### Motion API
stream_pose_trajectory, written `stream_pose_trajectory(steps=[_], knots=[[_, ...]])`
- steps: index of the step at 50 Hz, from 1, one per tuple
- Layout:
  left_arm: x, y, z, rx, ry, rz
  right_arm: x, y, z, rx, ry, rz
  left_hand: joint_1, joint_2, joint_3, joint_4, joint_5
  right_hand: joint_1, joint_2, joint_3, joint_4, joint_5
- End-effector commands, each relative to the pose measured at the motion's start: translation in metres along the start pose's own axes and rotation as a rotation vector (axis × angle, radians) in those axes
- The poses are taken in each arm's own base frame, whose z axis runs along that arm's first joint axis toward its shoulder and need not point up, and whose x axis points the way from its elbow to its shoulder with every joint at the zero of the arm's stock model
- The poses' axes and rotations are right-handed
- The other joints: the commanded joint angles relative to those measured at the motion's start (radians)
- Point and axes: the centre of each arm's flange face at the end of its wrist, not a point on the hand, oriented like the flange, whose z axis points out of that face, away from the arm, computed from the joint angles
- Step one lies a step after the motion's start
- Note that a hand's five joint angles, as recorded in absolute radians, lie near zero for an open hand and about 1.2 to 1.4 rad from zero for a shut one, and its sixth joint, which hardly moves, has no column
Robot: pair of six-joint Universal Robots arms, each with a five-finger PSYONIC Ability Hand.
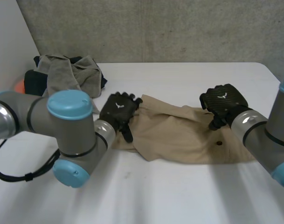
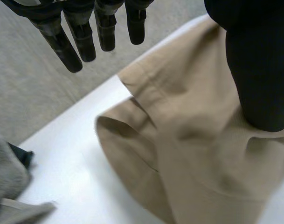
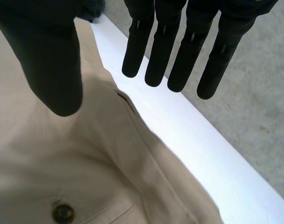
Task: Fold the laundry.
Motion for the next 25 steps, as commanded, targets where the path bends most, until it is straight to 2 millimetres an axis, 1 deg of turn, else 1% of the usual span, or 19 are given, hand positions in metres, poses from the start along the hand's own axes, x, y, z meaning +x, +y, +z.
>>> stream_pose_trajectory(steps=[1,3,4,7,8,11,12,13,15,16,17,20,22,23,25], knots=[[-0.019,-0.016,0.001,0.048,-0.053,-0.019,0.007,-0.016,-0.001,-0.005,0.063,-0.065,-0.111,-0.141,-0.144,-0.132,-0.139,0.014,0.005,0.010,0.018,0.034],[-0.022,-0.019,0.000,0.056,-0.059,-0.024,0.015,-0.021,-0.006,-0.028,0.099,-0.043,-0.111,-0.141,-0.144,-0.132,-0.139,0.011,0.002,0.007,0.015,0.031],[-0.024,-0.022,-0.003,0.065,-0.062,-0.032,0.021,-0.024,-0.013,-0.065,0.116,-0.025,-0.111,-0.141,-0.144,-0.132,-0.139,0.011,0.002,0.007,0.015,0.031],[-0.027,-0.031,-0.007,0.090,-0.069,-0.050,0.028,-0.025,-0.028,-0.160,0.107,-0.005,-0.111,-0.141,-0.144,-0.132,-0.139,0.023,0.014,0.019,0.027,0.043],[-0.028,-0.035,-0.010,0.106,-0.071,-0.063,0.032,-0.022,-0.037,-0.232,0.085,0.006,-0.111,-0.141,-0.144,-0.132,-0.139,0.052,0.043,0.048,0.056,0.072],[-0.030,-0.041,-0.013,0.125,-0.073,-0.081,0.035,-0.013,-0.052,-0.353,0.044,0.035,-0.111,-0.141,-0.144,-0.132,-0.139,0.099,0.090,0.095,0.103,0.119],[-0.029,-0.043,-0.014,0.138,-0.070,-0.087,0.035,-0.006,-0.060,-0.427,0.015,0.053,-0.111,-0.141,-0.144,-0.132,-0.139,0.143,0.134,0.139,0.147,0.163],[-0.030,-0.045,-0.015,0.146,-0.070,-0.088,0.035,-0.002,-0.064,-0.455,0.003,0.063,-0.111,-0.141,-0.144,-0.132,-0.139,0.155,0.146,0.151,0.159,0.175],[-0.030,-0.047,-0.016,0.159,-0.070,-0.091,0.033,0.005,-0.066,-0.482,-0.022,0.077,-0.111,-0.141,-0.144,-0.132,-0.139,0.175,0.166,0.172,0.179,0.195],[-0.029,-0.048,-0.016,0.172,-0.068,-0.090,0.028,0.015,-0.069,-0.500,-0.047,0.087,-0.111,-0.141,-0.144,-0.132,-0.139,0.190,0.181,0.186,0.194,0.210],[-0.029,-0.048,-0.016,0.176,-0.066,-0.089,0.026,0.019,-0.069,-0.504,-0.054,0.091,-0.111,-0.141,-0.144,-0.132,-0.139,0.190,0.181,0.186,0.194,0.210],[-0.028,-0.048,-0.016,0.184,-0.064,-0.087,0.024,0.036,-0.067,-0.480,-0.044,0.102,-0.111,-0.141,-0.144,-0.132,-0.139,0.152,0.143,0.148,0.156,0.172],[-0.026,-0.048,-0.015,0.183,-0.062,-0.087,0.024,0.044,-0.064,-0.454,-0.025,0.100,-0.111,-0.141,-0.144,-0.132,-0.139,0.079,0.070,0.075,0.083,0.099],[-0.025,-0.047,-0.015,0.180,-0.061,-0.085,0.023,0.052,-0.060,-0.425,-0.002,0.096,-0.111,-0.141,-0.144,-0.132,-0.139,-0.014,-0.023,-0.018,-0.010,0.006],[-0.024,-0.046,-0.015,0.178,-0.058,-0.085,0.022,0.058,-0.056,-0.392,0.023,0.084,-0.111,-0.141,-0.144,-0.132,-0.139,-0.106,-0.115,-0.110,-0.102,-0.086]])
